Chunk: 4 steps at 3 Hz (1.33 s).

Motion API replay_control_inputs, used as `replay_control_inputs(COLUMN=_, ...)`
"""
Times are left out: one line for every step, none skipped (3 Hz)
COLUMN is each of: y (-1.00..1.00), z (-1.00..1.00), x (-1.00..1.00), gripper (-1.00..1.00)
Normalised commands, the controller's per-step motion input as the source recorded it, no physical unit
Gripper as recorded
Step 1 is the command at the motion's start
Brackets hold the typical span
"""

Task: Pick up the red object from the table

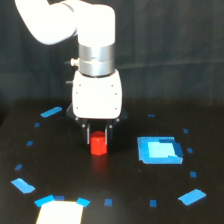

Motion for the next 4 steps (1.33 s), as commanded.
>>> replay_control_inputs(y=0.59, z=1.0, x=0.38, gripper=-0.54)
replay_control_inputs(y=-0.32, z=1.0, x=0.58, gripper=-0.53)
replay_control_inputs(y=-0.36, z=1.0, x=0.54, gripper=-1.0)
replay_control_inputs(y=-0.46, z=1.0, x=0.34, gripper=-0.58)
